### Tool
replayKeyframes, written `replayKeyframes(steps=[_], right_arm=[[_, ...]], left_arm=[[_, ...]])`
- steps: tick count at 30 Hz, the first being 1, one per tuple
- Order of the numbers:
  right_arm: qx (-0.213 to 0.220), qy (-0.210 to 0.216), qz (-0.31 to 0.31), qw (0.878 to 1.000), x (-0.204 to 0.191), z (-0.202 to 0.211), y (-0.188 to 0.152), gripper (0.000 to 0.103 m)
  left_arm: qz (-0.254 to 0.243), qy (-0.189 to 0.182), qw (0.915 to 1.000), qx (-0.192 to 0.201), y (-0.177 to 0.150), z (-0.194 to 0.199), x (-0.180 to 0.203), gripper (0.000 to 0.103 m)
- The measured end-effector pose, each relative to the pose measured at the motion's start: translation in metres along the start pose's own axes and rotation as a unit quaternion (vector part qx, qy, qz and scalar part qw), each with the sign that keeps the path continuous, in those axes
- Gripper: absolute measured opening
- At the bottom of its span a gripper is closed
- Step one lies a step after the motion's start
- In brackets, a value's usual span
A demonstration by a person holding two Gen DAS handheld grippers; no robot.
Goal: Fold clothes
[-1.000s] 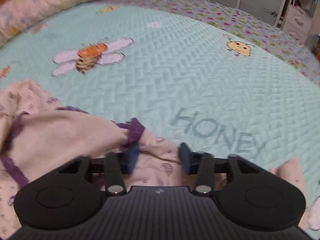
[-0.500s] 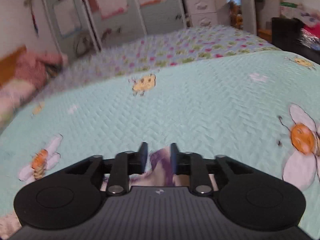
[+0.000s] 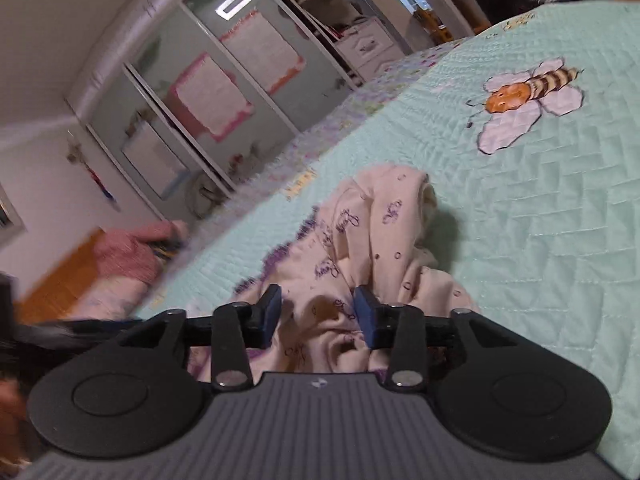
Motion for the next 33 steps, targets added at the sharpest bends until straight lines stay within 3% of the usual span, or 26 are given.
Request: replayKeyframes(steps=[3, 10, 13, 15, 19, 22, 29, 33], right_arm=[[-0.002, 0.021, -0.015, 1.0, 0.006, -0.001, 0.0, 0.05], [-0.006, 0.054, -0.04, 0.998, 0.014, -0.007, 0.002, 0.05], [-0.008, 0.062, -0.047, 0.997, 0.016, -0.01, 0.005, 0.05], [-0.007, 0.064, -0.049, 0.997, 0.015, -0.011, 0.005, 0.05], [-0.004, 0.07, -0.057, 0.996, 0.017, -0.011, 0.004, 0.05], [-0.004, 0.071, -0.059, 0.996, 0.019, -0.01, 0.002, 0.05], [-0.004, 0.07, -0.058, 0.996, 0.022, -0.008, -0.001, 0.05], [-0.004, 0.071, -0.058, 0.996, 0.022, -0.009, -0.001, 0.05]], left_arm=[[-0.015, -0.006, 0.9999, -0.004, 0.001, -0.011, 0.004, 0.058], [-0.02, -0.057, 0.9968, -0.052, -0.007, -0.03, 0.012, 0.057], [-0.011, -0.083, 0.9945, -0.063, -0.007, -0.032, 0.011, 0.038], [-0.001, -0.093, 0.9936, -0.064, -0.004, -0.031, 0.009, 0.013], [0.042, -0.095, 0.994, -0.036, 0.008, -0.017, -0.006, 0.009], [0.097, -0.104, 0.9896, -0.018, 0.021, -0.008, -0.026, 0.009], [0.173, -0.074, 0.982, -0.019, 0.044, -0.025, -0.059, 0.005], [0.152, 0.021, 0.9881, -0.017, 0.074, -0.043, -0.062, 0.004]])
Point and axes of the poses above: each gripper's, at about its wrist camera, not at the fingertips, and z roughly against the way its jaws point, x to its right, y to its top, the point moved 2 cm from there along -z, roughly the way its jaws point, and after that the axes turned 8 degrees about z, right-handed, at the moved point
